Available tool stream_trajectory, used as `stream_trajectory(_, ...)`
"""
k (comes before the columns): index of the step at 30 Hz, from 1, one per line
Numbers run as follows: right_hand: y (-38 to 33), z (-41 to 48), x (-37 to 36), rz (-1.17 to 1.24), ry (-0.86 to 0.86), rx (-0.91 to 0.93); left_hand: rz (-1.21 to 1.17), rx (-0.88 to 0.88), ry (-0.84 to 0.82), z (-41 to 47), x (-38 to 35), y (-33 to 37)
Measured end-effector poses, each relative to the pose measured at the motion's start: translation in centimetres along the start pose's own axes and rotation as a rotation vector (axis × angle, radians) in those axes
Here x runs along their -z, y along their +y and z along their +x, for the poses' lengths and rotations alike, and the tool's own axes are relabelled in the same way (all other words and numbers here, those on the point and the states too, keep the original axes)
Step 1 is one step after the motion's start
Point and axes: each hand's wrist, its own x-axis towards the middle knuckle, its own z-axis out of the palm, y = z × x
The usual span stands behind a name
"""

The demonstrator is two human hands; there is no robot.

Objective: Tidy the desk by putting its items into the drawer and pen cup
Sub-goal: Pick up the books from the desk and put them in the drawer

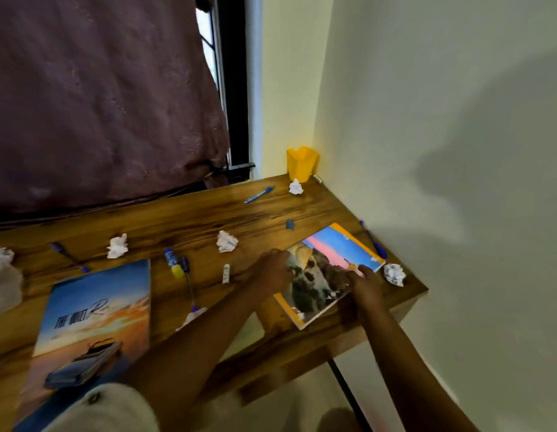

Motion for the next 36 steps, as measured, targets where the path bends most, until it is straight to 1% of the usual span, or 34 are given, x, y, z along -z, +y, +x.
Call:
stream_trajectory(2, 1.0, 0.4, 0.1, 0.284, 0.05, -0.067, 0.078, 0.073, -0.038, 2.8, -0.8, 0.7)
stream_trajectory(4, 1.6, 0.6, 0.1, 0.433, 0.055, -0.124, 0.117, 0.138, -0.041, 4.5, -1.4, 1.2)
stream_trajectory(7, 1.8, 0.6, -0.2, 0.487, -0.002, -0.218, 0.173, 0.129, -0.021, 6.0, -1.7, 1.7)
stream_trajectory(9, 1.7, 0.5, -0.2, 0.514, -0.033, -0.246, 0.16, 0.114, -0.025, 6.6, -1.5, 2.0)
stream_trajectory(12, 2.0, 0.6, 0.1, 0.56, -0.024, -0.267, -0.04, 0.178, 0.016, 7.0, -0.7, 2.1)
stream_trajectory(16, 3.2, 1.2, 0.9, 0.605, -0.022, -0.237, -0.333, 0.188, 0.087, 6.4, 0.5, 3.0)
stream_trajectory(19, 3.6, 1.0, 1.0, 0.582, 0.022, -0.174, -0.495, 0.126, 0.11, 4.1, 1.7, 3.8)
stream_trajectory(22, 2.0, -0.1, 1.0, 0.499, 0.067, -0.062, -0.73, 0.07, 0.186, -0.2, 3.7, 4.5)
stream_trajectory(24, 0.3, -1.6, 1.2, 0.491, -0.005, 0.016, -0.884, 0.077, 0.253, -3.5, 5.0, 4.4)
stream_trajectory(27, -2.6, -4.9, 0.9, 0.449, -0.208, 0.144, -1.066, 0.073, 0.358, -7.9, 7.1, 3.1)
stream_trajectory(29, -4.3, -7.6, -0.2, 0.398, -0.29, 0.244, -1.152, 0.094, 0.425, -10.4, 8.4, 1.5)
stream_trajectory(31, -5.6, -10.3, -2.0, 0.365, -0.358, 0.348, -1.171, 0.114, 0.506, -13.2, 9.6, -0.4)
stream_trajectory(33, -6.4, -13.0, -4.3, 0.333, -0.406, 0.451, -1.149, 0.136, 0.624, -15.9, 10.6, -2.8)
stream_trajectory(35, -6.8, -15.8, -7.1, 0.272, -0.479, 0.492, -1.087, 0.177, 0.711, -18.8, 11.8, -5.7)
stream_trajectory(36, -6.8, -17.1, -8.8, 0.239, -0.526, 0.485, -1.046, 0.209, 0.725, -20.2, 12.3, -7.2)
